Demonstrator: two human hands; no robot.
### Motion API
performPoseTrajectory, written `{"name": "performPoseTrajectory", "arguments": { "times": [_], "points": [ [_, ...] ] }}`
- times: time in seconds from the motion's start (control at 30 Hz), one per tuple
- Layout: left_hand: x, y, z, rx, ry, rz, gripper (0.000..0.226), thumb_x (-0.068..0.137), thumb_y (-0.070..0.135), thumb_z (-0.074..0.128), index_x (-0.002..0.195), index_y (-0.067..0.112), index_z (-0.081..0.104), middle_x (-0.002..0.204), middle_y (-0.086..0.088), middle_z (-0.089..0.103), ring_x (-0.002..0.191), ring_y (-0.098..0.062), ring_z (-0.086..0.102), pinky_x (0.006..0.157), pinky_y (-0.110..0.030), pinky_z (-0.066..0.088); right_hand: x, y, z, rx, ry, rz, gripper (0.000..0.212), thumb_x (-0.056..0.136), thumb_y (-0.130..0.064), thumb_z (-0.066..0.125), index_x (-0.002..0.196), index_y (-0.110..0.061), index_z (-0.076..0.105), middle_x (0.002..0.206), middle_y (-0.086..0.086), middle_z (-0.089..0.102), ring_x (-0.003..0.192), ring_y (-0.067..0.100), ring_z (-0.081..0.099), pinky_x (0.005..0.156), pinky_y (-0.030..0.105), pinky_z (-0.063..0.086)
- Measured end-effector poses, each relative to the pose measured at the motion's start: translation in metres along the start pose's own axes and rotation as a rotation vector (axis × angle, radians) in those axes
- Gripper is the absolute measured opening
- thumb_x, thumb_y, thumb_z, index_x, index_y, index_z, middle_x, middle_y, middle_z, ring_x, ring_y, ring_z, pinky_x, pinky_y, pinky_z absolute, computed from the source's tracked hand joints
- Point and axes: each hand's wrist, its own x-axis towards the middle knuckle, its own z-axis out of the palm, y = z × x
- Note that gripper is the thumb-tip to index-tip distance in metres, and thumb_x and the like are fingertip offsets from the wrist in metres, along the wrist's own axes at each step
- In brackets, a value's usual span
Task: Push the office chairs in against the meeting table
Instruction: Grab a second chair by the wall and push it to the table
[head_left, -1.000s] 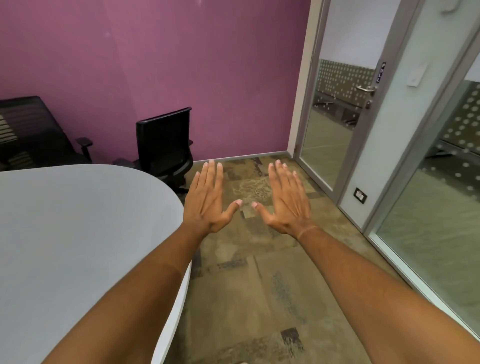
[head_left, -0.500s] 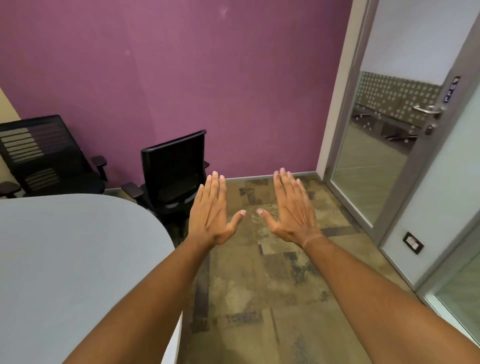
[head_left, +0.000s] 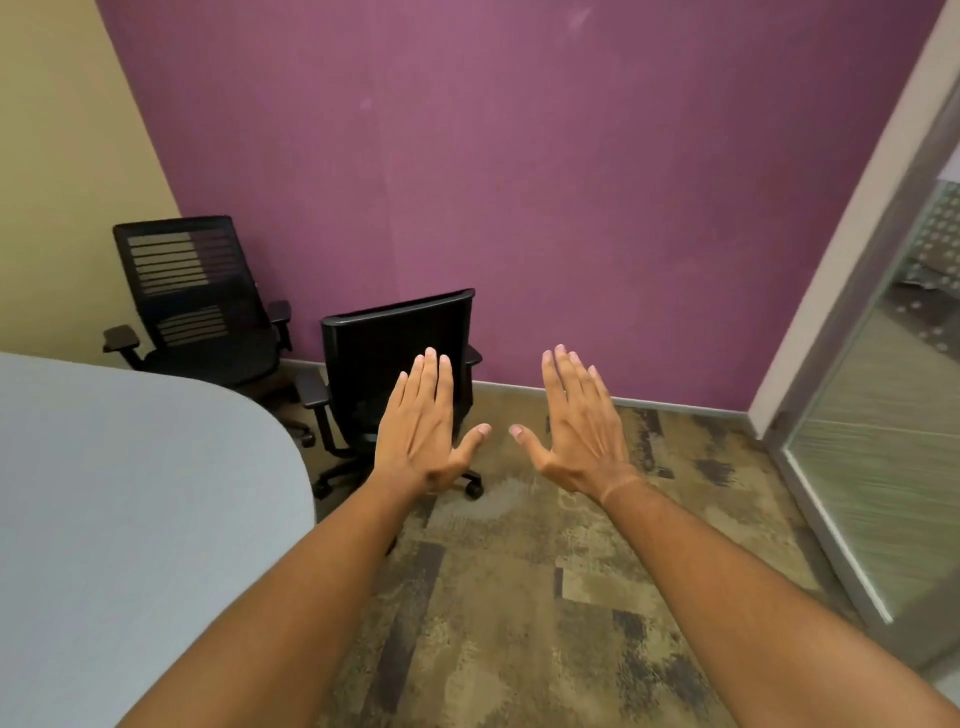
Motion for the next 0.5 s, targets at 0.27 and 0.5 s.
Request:
{"name": "performPoseTrajectory", "arguments": {
  "times": [0.27,0.5],
  "points": [
    [0.078,-0.053,0.059,0.027,0.0,-0.157,0.097,0.088,0.075,0.017,0.156,0.008,-0.004,0.164,-0.016,-0.003,0.152,-0.026,-0.004,0.124,-0.043,0.003,0.107,0.03,0.079,0.093,-0.037,-0.125,0.094,0.09,-0.066,0.033,0.155,-0.007,-0.001,0.163,0.015,0.0,0.151,0.025,-0.003,0.123,0.043,0.001],
    [0.159,-0.126,0.108,0.033,0.002,-0.246,0.097,0.087,0.074,0.018,0.156,0.008,-0.002,0.164,-0.016,0.002,0.152,-0.027,0.001,0.123,-0.042,0.004,0.215,0.042,0.149,0.116,-0.076,-0.197,0.093,0.089,-0.066,0.031,0.155,-0.01,-0.003,0.163,0.013,0.0,0.15,0.023,-0.004,0.123,0.042,-0.001]
  ]
}}
